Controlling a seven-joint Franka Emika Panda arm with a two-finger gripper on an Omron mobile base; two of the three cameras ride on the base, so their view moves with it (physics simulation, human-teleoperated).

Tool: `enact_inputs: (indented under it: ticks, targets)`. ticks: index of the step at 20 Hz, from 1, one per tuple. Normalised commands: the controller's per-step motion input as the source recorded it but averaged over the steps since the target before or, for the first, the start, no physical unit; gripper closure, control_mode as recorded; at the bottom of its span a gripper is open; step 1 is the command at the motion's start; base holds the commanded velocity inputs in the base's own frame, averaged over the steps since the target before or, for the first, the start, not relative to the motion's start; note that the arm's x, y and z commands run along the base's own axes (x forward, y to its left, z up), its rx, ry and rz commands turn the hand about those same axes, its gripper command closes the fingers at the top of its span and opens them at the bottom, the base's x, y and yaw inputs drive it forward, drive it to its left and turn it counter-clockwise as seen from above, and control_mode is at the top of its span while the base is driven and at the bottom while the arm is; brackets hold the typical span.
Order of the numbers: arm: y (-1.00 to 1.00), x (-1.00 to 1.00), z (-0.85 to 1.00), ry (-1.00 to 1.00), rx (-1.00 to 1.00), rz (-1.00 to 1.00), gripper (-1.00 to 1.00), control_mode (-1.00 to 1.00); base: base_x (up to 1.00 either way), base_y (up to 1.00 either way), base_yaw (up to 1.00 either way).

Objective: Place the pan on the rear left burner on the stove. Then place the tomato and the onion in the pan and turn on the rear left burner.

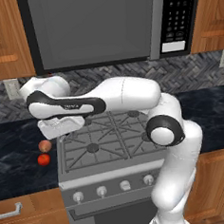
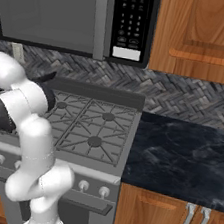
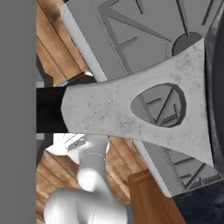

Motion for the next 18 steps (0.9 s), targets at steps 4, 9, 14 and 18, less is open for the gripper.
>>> enact_inputs:
  ticks: [4, 9, 14, 18]
  targets:
    - [-0.61, -0.01, 0.0, -0.09, 0.4, 0.01, 1.0, -1.0, 0.0, 0.0, 0.0]
    - [-0.22, 0.16, -0.02, 0.0, 0.41, 0.09, 1.0, -1.0, 0.0, 0.0, 0.0]
    - [0.0, 0.54, 0.0, 0.06, 0.2, 0.21, 1.0, -1.0, 0.0, 0.0, 0.0]
    - [0.0, 0.41, 0.0, 0.05, 0.02, 0.14, 1.0, -1.0, 0.0, 0.0, 0.0]
